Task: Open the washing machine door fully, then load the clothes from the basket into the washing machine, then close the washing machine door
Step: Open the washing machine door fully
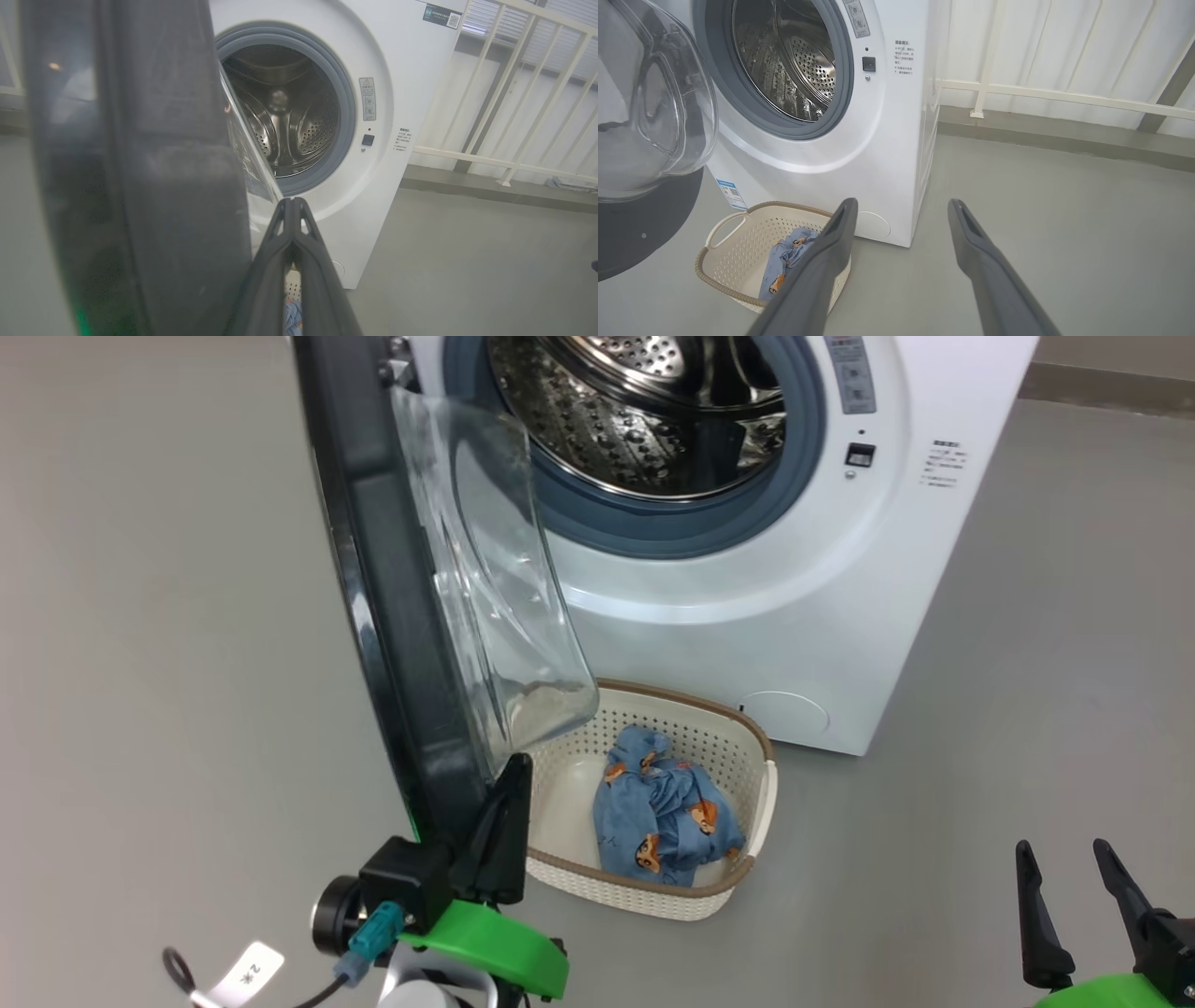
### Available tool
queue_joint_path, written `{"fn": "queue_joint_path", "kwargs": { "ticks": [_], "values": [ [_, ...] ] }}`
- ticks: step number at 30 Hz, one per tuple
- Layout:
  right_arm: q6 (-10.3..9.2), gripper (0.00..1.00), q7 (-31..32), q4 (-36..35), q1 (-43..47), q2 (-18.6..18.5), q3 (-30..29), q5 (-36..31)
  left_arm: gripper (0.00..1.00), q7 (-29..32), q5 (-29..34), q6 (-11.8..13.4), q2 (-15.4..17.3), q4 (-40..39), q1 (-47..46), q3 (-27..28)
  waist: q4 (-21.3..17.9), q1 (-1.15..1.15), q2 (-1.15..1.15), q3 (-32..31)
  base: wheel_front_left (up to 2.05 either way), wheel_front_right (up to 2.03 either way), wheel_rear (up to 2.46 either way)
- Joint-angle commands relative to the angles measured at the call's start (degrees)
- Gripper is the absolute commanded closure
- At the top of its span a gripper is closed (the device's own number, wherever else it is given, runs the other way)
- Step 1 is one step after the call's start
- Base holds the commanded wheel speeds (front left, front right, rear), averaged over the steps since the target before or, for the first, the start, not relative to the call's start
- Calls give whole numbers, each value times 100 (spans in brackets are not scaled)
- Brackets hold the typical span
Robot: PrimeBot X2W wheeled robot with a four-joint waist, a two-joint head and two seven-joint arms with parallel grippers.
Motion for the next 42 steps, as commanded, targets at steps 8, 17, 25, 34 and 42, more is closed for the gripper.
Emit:
{"fn": "queue_joint_path", "kwargs": {
  "ticks": [8, 17, 25, 34, 42],
  "values": [
    [42, 0, -30, -156, -59, -81, 123, 31, 100, 105, -31, 276, 339, -516, 242, 369, 474, 0, 0, 3, 0, 0, 0],
    [42, 0, -26, -155, -78, -81, 142, 66, 100, 139, -118, 483, 586, -682, 326, 659, 780, 0, 0, 2, 0, 0, 0],
    [42, 0, -33, -106, -109, -81, 207, 116, 100, 167, -231, 605, 917, -616, 348, 1014, 788, 0, 0, -27, 0, 0, 0],
    [42, 0, -53, -56, -149, -81, 258, 146, 100, 142, -394, 719, 1161, -348, 352, 1397, 506, 0, 0, -24, 0, 0, 0],
    [42, 0, -84, 3, -212, -81, 265, 220, 100, 89, -580, 913, 1435, -41, 373, 1907, 110, 0, 0, -29, 0, 0, 0]
  ]
}}
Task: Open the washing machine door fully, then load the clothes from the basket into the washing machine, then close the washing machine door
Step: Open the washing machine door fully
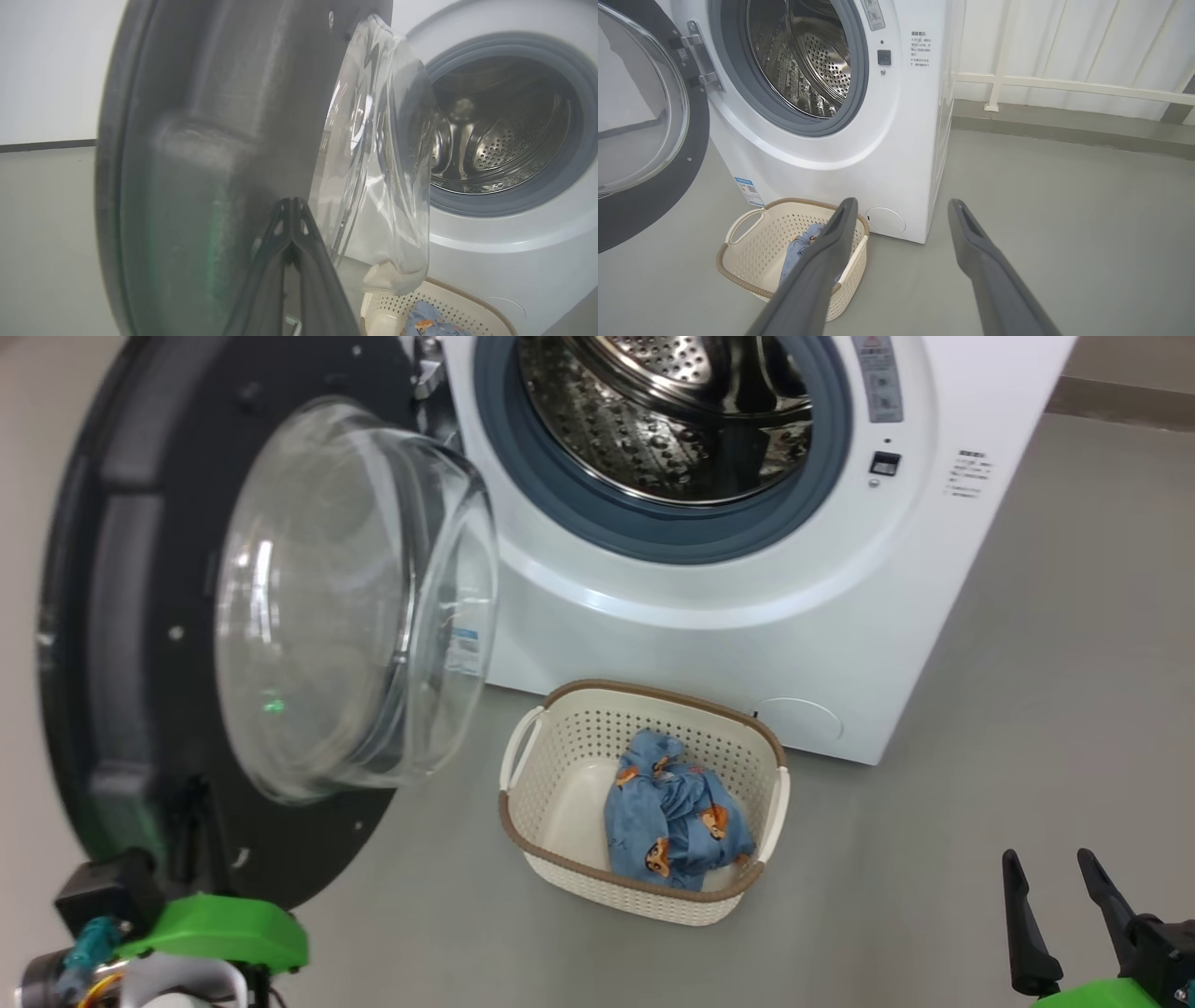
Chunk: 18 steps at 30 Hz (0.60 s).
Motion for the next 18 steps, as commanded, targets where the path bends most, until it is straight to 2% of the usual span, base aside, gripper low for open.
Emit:
{"fn": "queue_joint_path", "kwargs": {
  "ticks": [1, 10, 18],
  "values": [
    [42, 0, -77, -107, -236, -86, 146, 68, 100, -12, -59, 101, 273, 45, -108, 326, -156, 0, 0, -8, 0, 0, 0],
    [42, 0, -126, -14, -260, -86, 173, 131, 100, -39, -123, 138, 690, 417, -313, 692, -506, 0, 0, 38, 0, 0, 0],
    [42, 0, -121, 11, -315, -86, 165, 130, 100, -80, -314, 243, 894, 827, -519, 1124, -702, 0, 0, 140, 0, 0, 0]
  ]
}}
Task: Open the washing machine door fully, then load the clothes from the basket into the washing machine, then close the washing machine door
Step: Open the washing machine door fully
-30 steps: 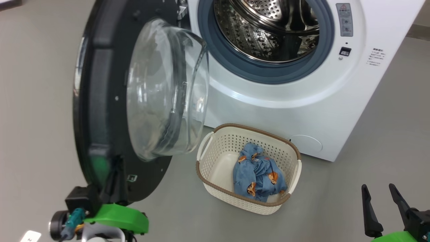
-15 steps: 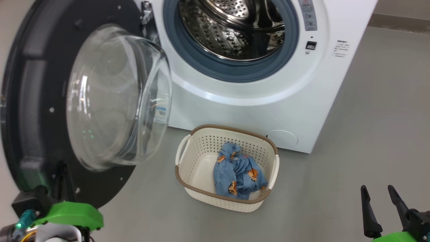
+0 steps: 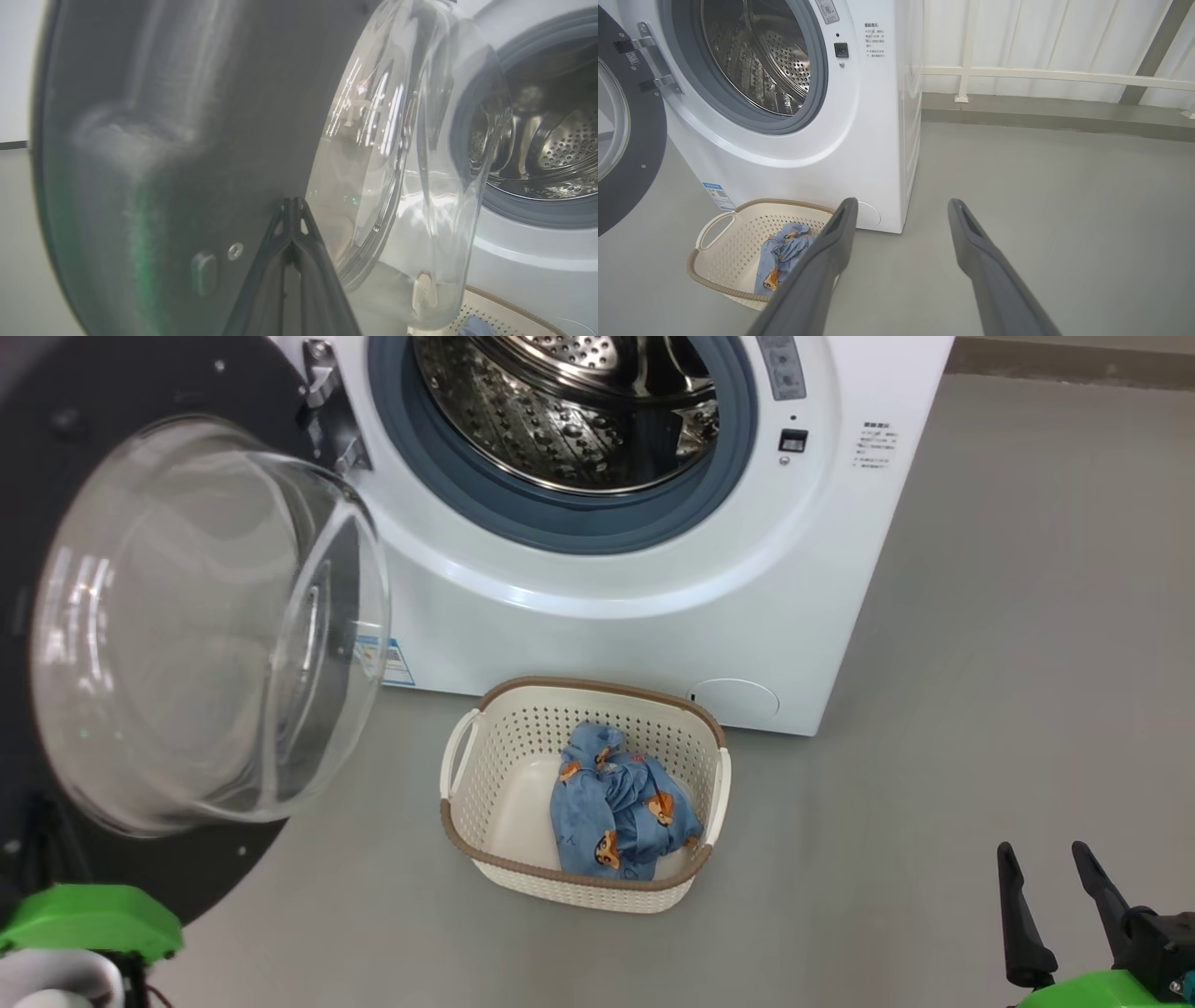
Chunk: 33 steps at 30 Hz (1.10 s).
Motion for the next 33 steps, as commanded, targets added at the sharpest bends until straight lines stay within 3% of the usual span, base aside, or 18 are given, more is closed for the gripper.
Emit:
{"fn": "queue_joint_path", "kwargs": {
  "ticks": [1, 9, 17, 26, 33],
  "values": [
    [42, 0, -70, -127, -206, -85, 120, 32, 100, -64, -46, 92, 397, 20, -324, 398, -53, 0, 0, 49, 0, 0, 0],
    [42, 0, -78, -158, -255, -85, 98, 21, 100, -121, -197, 43, 581, 419, -542, 800, -115, 0, 0, 168, 0, 0, 0],
    [42, 0, -73, -164, -338, -85, 91, -19, 100, -149, -229, -28, 564, 620, -649, 1000, -142, 0, 0, 261, 0, 0, 0],
    [42, 0, -56, -128, -347, -85, 107, -43, 100, -161, -64, -101, 346, 381, -460, 1185, -126, 0, 0, 261, 0, 0, 0],
    [42, 0, -58, -116, -325, -85, 81, -65, 100, -162, 259, -311, 65, -220, -165, 1313, -79, 0, 0, 218, 0, 0, 0]
  ]
}}
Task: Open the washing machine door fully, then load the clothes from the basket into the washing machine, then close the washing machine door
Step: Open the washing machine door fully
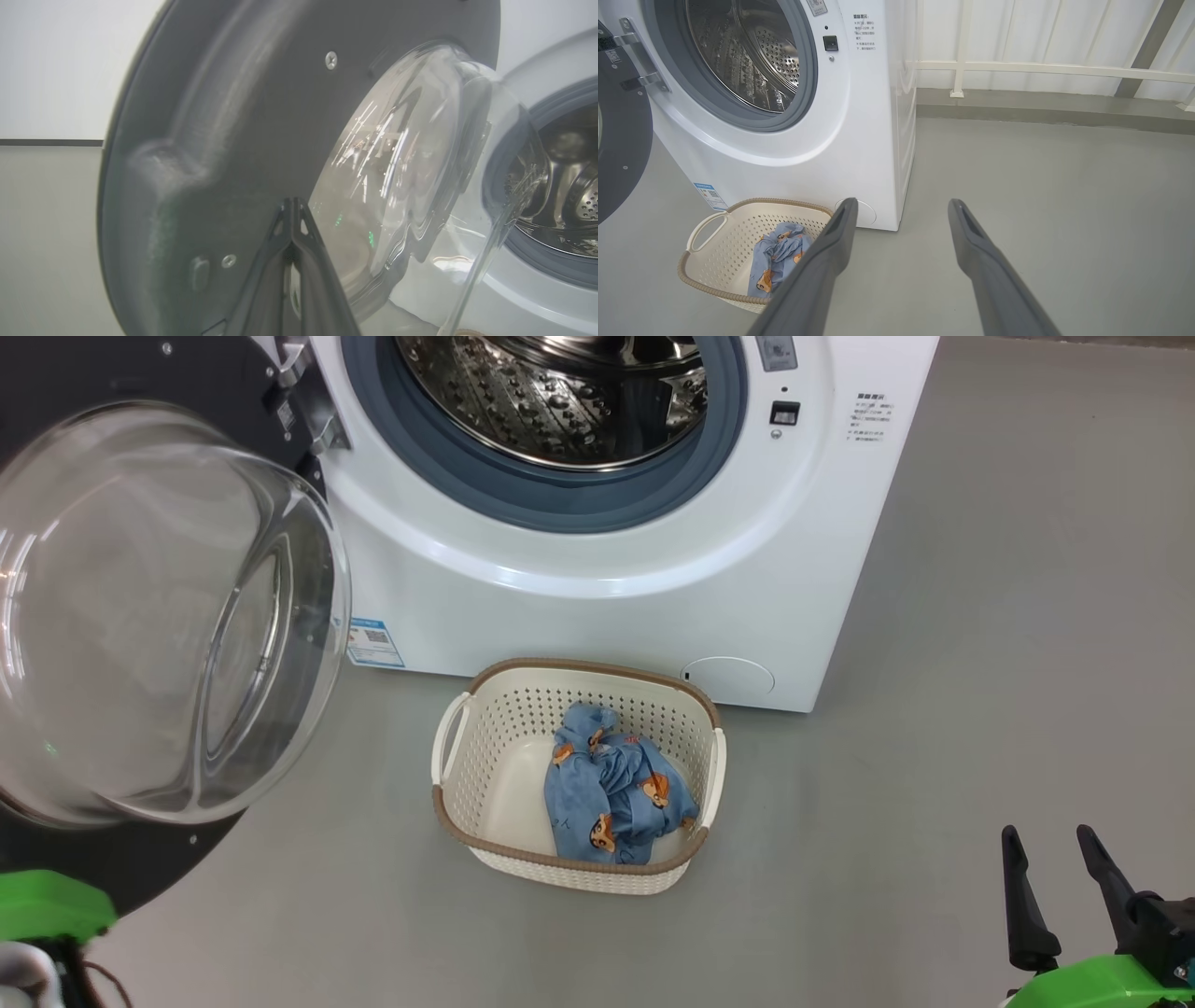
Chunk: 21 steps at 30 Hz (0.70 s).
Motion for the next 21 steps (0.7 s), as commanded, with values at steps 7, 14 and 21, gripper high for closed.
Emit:
{"fn": "queue_joint_path", "kwargs": {
  "ticks": [7, 14, 21],
  "values": [
    [42, 0, -53, -130, -155, -84, 118, -81, 100, -77, 523, -142, -223, -1033, 356, 54, 0, 0, 0, -89, 0, 0, 0],
    [42, 0, -33, -165, -91, -84, 164, -145, 53, -77, 786, -410, -578, -1733, 832, -484, -153, 0, 0, -232, 0, 0, 0],
    [42, 0, -16, -247, -40, -84, 259, -198, 0, -9, 904, -640, -872, -1928, 1099, -1128, -460, 0, 0, -370, 0, 0, 0]
  ]
}}
